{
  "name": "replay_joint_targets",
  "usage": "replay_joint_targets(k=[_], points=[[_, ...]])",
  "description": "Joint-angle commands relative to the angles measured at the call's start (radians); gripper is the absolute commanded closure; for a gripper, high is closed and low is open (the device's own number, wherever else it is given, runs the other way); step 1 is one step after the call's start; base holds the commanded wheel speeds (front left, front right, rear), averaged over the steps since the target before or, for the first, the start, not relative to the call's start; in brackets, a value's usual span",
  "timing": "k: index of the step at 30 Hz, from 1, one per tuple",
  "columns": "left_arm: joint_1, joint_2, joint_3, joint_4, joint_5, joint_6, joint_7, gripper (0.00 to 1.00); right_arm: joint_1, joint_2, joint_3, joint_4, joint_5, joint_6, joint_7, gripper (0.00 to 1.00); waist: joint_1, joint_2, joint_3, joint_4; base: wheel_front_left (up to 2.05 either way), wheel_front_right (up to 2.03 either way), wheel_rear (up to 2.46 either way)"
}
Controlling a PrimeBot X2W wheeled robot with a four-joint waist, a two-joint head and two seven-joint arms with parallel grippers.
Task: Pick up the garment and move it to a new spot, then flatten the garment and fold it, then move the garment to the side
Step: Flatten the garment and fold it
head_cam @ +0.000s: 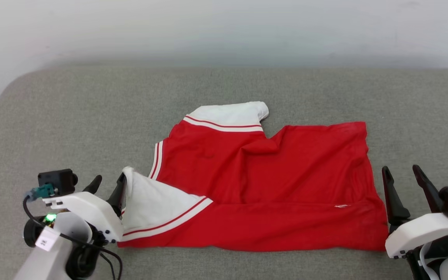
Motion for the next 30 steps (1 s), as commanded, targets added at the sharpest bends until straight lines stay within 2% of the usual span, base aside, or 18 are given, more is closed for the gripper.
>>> replay_joint_targets(k=[1,10,17,21,25,29,30], points=[[0.013,0.012,0.0,-0.015,-0.001,0.009,0.017,0.0,0.014,0.009,-0.005,-0.007,-0.003,-0.001,-0.002,0.0,0.0001,0.0,-0.017,-0.006,0.0,0.0,0.0],[0.043,0.139,-0.01,-0.184,-0.073,0.058,0.338,0.0,0.066,0.051,-0.009,-0.085,-0.012,-0.001,0.012,0.0,0.0001,0.0,-0.042,-0.026,0.0,0.0,0.0],[0.08,0.203,-0.031,-0.267,-0.171,0.11,0.614,0.0,0.068,0.061,0.0,-0.129,-0.014,-0.001,0.033,0.0,0.0001,0.0,-0.012,-0.055,0.0,0.0,0.0],[0.094,0.208,-0.033,-0.268,-0.196,0.143,0.673,0.0,0.052,0.065,0.008,-0.14,-0.006,-0.001,0.034,0.0,0.0001,0.0,0.022,-0.072,0.0,0.0,0.0],[0.103,0.187,-0.046,-0.234,-0.223,0.152,0.71,0.0,0.037,0.066,0.012,-0.136,0.002,-0.001,0.037,0.0,0.0001,0.0,0.054,-0.085,0.0,0.0,0.0],[0.124,0.145,-0.073,-0.179,-0.256,0.16,0.76,0.0,0.03,0.066,0.007,-0.125,0.003,-0.001,0.043,0.0,0.0001,0.0,0.071,-0.094,0.0,0.0,0.0],[0.127,0.134,-0.078,-0.168,-0.266,0.155,0.767,0.03,0.029,0.066,0.005,-0.122,0.005,-0.001,0.047,0.0,0.0001,0.0,0.073,-0.095,0.0,0.0,0.0]])
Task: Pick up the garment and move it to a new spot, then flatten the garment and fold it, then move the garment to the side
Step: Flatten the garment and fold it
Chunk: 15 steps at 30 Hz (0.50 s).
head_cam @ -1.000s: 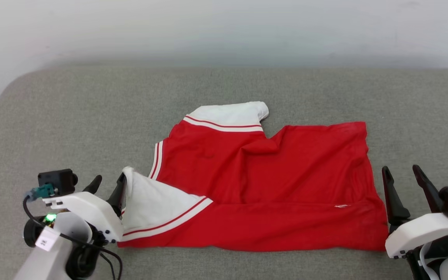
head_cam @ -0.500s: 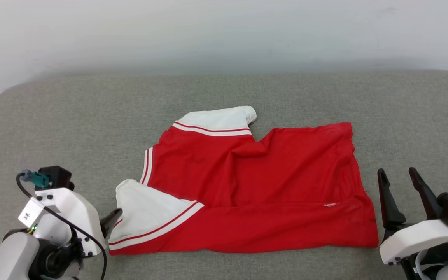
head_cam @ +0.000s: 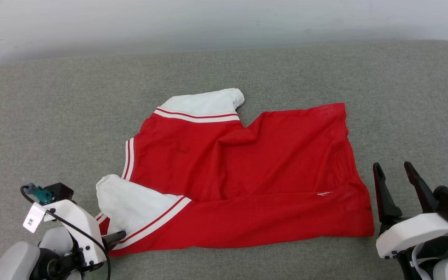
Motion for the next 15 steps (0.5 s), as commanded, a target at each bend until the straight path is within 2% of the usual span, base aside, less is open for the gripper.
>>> replay_joint_targets(k=[1,2,5,6,15], points=[[0.036,-0.049,-0.036,0.034,-0.012,-0.009,0.019,0.56,-0.009,0.003,-0.002,0.004,0.01,-0.001,0.004,0.0,0.0001,-0.0001,0.004,-0.003,0.0,0.0,0.0],[0.036,-0.058,-0.039,0.039,-0.015,-0.014,0.013,1.0,-0.008,0.004,-0.006,0.008,0.013,-0.001,0.014,0.0,0.0001,-0.0001,0.005,-0.003,0.0,0.0,0.0],[0.031,-0.066,-0.041,0.039,-0.011,-0.029,-0.01,1.0,0.006,0.002,-0.023,0.019,0.038,-0.001,0.067,0.0,0.0001,-0.0001,0.002,0.003,0.0,0.0,0.0],[0.021,-0.053,-0.027,0.021,0.009,-0.037,-0.05,1.0,0.022,-0.021,-0.038,0.035,0.081,-0.001,0.167,0.0,0.0001,-0.0001,-0.007,0.013,0.0,0.0,0.0],[0.028,-0.014,0.012,-0.115,0.065,-0.018,-0.157,1.0,0.051,-0.135,-0.031,0.0,0.182,-0.001,0.626,0.0,0.0001,-0.0001,-0.041,0.039,0.0,0.0,0.0]])
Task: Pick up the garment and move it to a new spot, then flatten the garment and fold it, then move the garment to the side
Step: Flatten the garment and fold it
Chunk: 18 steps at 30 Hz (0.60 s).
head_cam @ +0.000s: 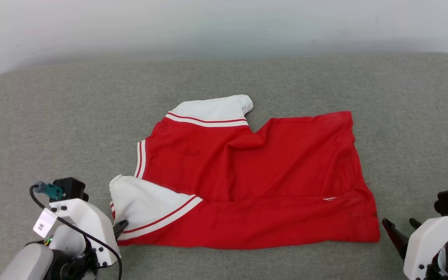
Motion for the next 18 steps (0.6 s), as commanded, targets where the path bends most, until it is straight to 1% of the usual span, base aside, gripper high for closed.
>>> replay_joint_targets(k=[1,5,9,13,18], points=[[0.008,0.006,0.003,-0.025,0.009,0.008,-0.01,1.0,0.002,-0.019,0.012,-0.014,0.01,0.0,0.042,0.0,0.0,0.0,-0.003,0.01,0.0,0.0,0.0],[0.001,0.012,-0.007,-0.095,0.041,0.018,-0.025,1.0,-0.031,-0.061,0.05,-0.038,0.029,0.0,0.131,0.0,0.0,0.0,0.011,0.03,0.0,0.0,0.0],[-0.019,0.012,-0.015,-0.139,0.059,0.027,-0.026,1.0,-0.076,-0.087,0.094,-0.016,0.048,-0.001,0.177,0.0,0.0,0.0,0.041,0.046,0.0,0.0,0.0],[-0.03,0.005,-0.023,-0.161,0.07,0.028,-0.034,1.0,-0.112,-0.095,0.134,0.032,0.067,-0.001,0.195,0.0,0.0,0.0,0.075,0.06,0.0,0.0,0.0],[-0.033,-0.01,-0.028,-0.146,0.063,0.02,-0.044,1.0,-0.113,-0.091,0.199,0.101,0.092,0.0,0.219,0.0,0.0,0.0,0.097,0.074,0.0,0.0,0.0]])
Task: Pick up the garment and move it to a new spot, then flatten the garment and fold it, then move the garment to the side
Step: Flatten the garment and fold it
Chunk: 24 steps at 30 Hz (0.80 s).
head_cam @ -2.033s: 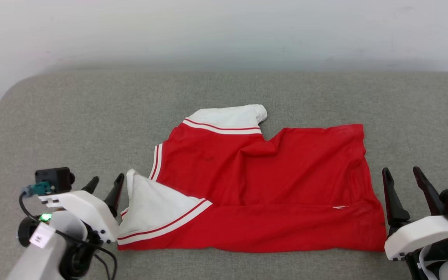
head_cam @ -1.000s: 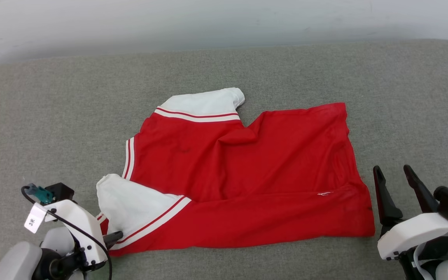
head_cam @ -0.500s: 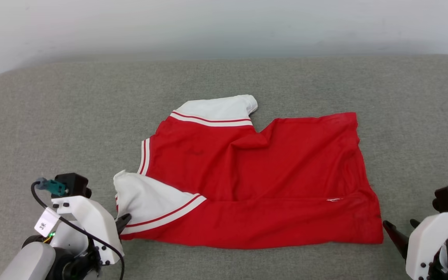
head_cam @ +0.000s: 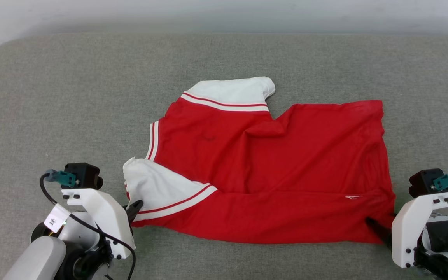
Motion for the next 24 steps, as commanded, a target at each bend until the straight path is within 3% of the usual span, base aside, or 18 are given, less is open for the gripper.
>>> replay_joint_targets(k=[1,2,3,4,5,16,24], points=[[-0.006,-0.006,-0.003,0.007,-0.004,-0.007,-0.008,1.0,0.005,0.014,0.031,0.034,0.018,0.0,0.011,0.0,-0.0001,0.0,0.007,0.005,0.0,0.0,0.0],[-0.003,-0.007,-0.004,0.01,-0.003,-0.009,-0.012,1.0,0.004,0.016,0.038,0.045,0.024,0.0,0.01,0.0,-0.0001,0.0,0.009,0.005,0.0,0.0,0.0],[-0.002,-0.009,-0.006,0.013,0.0,-0.01,-0.015,1.0,0.004,0.013,0.045,0.055,0.028,0.001,0.015,0.38,-0.0001,0.0,0.01,0.006,0.0,0.0,0.0],[-0.001,-0.011,-0.007,0.014,0.0,-0.011,-0.017,1.0,0.002,0.012,0.048,0.062,0.035,0.001,0.012,0.91,-0.0001,0.0,0.01,0.007,0.0,0.0,0.0],[-0.002,-0.013,-0.006,0.015,0.0,-0.013,-0.022,1.0,-0.003,0.009,0.049,0.068,0.038,0.001,0.006,1.0,-0.0001,0.0,0.009,0.007,0.0,0.0,0.0],[0.038,-0.009,-0.006,0.04,0.0,-0.024,-0.054,1.0,-0.033,-0.042,0.032,0.056,0.042,0.0,-0.062,1.0,-0.0001,0.0,-0.079,0.004,0.0,0.0,0.0],[0.134,0.016,0.002,0.025,-0.016,0.004,-0.054,1.0,0.042,-0.036,0.052,0.024,0.049,0.0,-0.05,1.0,-0.0001,0.0,-0.189,-0.003,0.0,0.0,0.0]])
